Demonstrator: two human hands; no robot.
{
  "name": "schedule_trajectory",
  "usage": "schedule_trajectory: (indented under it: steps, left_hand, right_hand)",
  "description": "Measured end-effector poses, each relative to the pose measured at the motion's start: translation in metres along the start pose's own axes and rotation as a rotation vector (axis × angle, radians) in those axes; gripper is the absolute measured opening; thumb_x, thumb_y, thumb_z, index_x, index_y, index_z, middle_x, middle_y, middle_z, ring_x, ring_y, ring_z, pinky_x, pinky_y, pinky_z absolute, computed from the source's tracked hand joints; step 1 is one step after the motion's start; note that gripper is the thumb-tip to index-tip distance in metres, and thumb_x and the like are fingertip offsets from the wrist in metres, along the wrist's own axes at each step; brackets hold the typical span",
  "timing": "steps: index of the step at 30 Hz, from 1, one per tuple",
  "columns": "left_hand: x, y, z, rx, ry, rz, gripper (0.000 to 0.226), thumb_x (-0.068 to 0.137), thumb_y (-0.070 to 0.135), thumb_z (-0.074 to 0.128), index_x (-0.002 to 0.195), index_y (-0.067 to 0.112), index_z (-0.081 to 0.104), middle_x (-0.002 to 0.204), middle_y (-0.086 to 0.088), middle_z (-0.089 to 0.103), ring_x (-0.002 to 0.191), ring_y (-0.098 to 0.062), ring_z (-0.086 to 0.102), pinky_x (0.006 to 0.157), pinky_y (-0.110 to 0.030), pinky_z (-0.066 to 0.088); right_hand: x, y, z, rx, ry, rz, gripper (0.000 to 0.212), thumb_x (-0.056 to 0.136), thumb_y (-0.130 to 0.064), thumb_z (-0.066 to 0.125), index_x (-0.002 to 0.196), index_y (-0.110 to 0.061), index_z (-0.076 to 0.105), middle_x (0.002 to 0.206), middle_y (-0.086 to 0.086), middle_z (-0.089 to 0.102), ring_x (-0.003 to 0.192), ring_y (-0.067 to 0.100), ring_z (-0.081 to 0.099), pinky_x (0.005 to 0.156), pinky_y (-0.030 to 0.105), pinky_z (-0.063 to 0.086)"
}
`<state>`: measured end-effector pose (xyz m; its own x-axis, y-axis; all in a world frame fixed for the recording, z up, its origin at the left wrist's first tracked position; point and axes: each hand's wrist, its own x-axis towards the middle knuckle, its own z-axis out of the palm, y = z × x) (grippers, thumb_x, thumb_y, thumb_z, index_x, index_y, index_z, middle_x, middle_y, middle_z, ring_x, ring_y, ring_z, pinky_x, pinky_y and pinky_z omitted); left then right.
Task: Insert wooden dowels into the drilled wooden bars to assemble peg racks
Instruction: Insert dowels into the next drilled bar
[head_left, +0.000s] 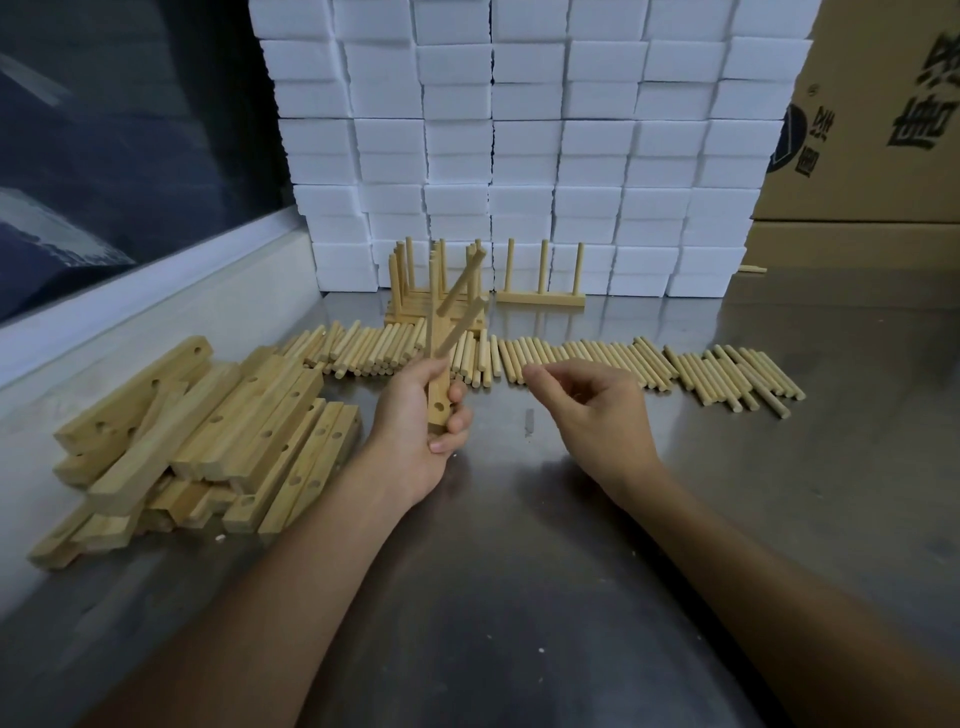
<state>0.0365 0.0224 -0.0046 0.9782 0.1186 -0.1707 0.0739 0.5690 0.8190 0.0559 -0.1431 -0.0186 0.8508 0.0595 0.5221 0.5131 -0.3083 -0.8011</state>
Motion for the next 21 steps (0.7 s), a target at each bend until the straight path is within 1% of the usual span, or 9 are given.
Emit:
schedule_trajectory:
  steps: [2,4,6,8,10,13,16,17,21]
  left_hand:
    - [-0.001,-0.001,0.002,-0.040,-0.007,-0.024,0.017,0.102,0.022,0.038,0.089,0.012,0.044,0.062,-0.003,0.043,0.037,-0.011,0.034,0.026,-0.016,0.017]
    - [-0.002,-0.003,0.003,-0.052,-0.016,-0.027,0.020,0.103,0.025,0.037,0.090,0.011,0.044,0.063,-0.004,0.044,0.039,-0.012,0.035,0.028,-0.017,0.017]
    - [-0.001,-0.006,0.004,-0.045,-0.015,-0.022,0.021,0.104,0.027,0.037,0.093,0.010,0.045,0.064,-0.004,0.045,0.042,-0.013,0.037,0.030,-0.019,0.019]
    - [0.000,-0.009,0.004,-0.040,-0.009,-0.013,0.021,0.104,0.027,0.037,0.099,0.009,0.046,0.064,-0.004,0.046,0.045,-0.014,0.040,0.033,-0.020,0.022]
    - [0.001,-0.009,0.003,-0.053,-0.006,-0.009,0.021,0.104,0.027,0.038,0.108,0.009,0.047,0.064,-0.004,0.047,0.047,-0.014,0.042,0.037,-0.021,0.025]
    - [0.002,-0.010,0.002,-0.069,0.026,-0.015,0.032,0.102,0.030,0.042,0.123,0.009,0.055,0.073,-0.005,0.056,0.054,-0.016,0.051,0.042,-0.023,0.035]
    - [0.004,-0.010,0.002,-0.111,0.052,-0.031,0.041,0.103,0.031,0.042,0.134,0.009,0.057,0.089,-0.009,0.059,0.082,-0.023,0.057,0.068,-0.031,0.044]
    - [0.004,-0.010,0.001,-0.125,0.054,-0.023,0.039,0.104,0.030,0.041,0.134,0.011,0.057,0.087,-0.008,0.059,0.083,-0.023,0.057,0.070,-0.032,0.043]
    - [0.005,-0.010,0.003,-0.147,0.048,0.020,0.029,0.106,0.022,0.037,0.118,0.026,0.063,0.062,0.000,0.056,0.054,-0.012,0.051,0.050,-0.027,0.035]
  right_hand:
    - [-0.001,0.000,0.000,-0.041,0.000,-0.026,0.017,0.090,-0.033,0.070,0.091,-0.018,0.078,0.071,-0.001,0.070,0.064,0.016,0.061,0.063,0.042,0.054]
    - [-0.002,0.001,0.001,-0.101,-0.027,-0.078,0.015,0.090,-0.031,0.071,0.091,-0.017,0.078,0.071,-0.007,0.068,0.061,0.008,0.058,0.058,0.031,0.051]
    - [-0.004,-0.002,0.005,-0.150,-0.046,-0.157,0.013,0.091,-0.025,0.071,0.092,-0.013,0.077,0.074,-0.008,0.068,0.062,0.003,0.057,0.059,0.019,0.045]
    - [-0.006,-0.007,0.010,-0.166,-0.040,-0.236,0.012,0.091,-0.019,0.070,0.093,-0.009,0.077,0.079,-0.005,0.070,0.065,0.002,0.058,0.060,0.015,0.044]
    - [-0.007,-0.013,0.014,-0.161,-0.055,-0.305,0.011,0.090,-0.017,0.069,0.093,-0.009,0.076,0.080,-0.006,0.070,0.068,0.003,0.061,0.061,0.017,0.048]
    - [-0.009,-0.019,0.020,-0.161,-0.158,-0.333,0.011,0.089,-0.016,0.069,0.095,-0.009,0.075,0.081,-0.005,0.072,0.070,0.007,0.065,0.063,0.028,0.054]
    - [-0.011,-0.021,0.021,-0.220,-0.221,-0.360,0.012,0.087,-0.015,0.073,0.098,-0.011,0.077,0.087,-0.004,0.074,0.072,0.007,0.064,0.066,0.030,0.055]
    - [-0.010,-0.021,0.020,-0.252,-0.241,-0.359,0.014,0.087,-0.017,0.073,0.100,-0.012,0.077,0.091,-0.005,0.074,0.075,0.007,0.065,0.068,0.031,0.056]
    - [-0.003,-0.027,0.014,-0.407,-0.352,-0.328,0.016,0.090,-0.026,0.070,0.103,-0.021,0.078,0.098,-0.009,0.074,0.087,0.011,0.066,0.077,0.037,0.055]
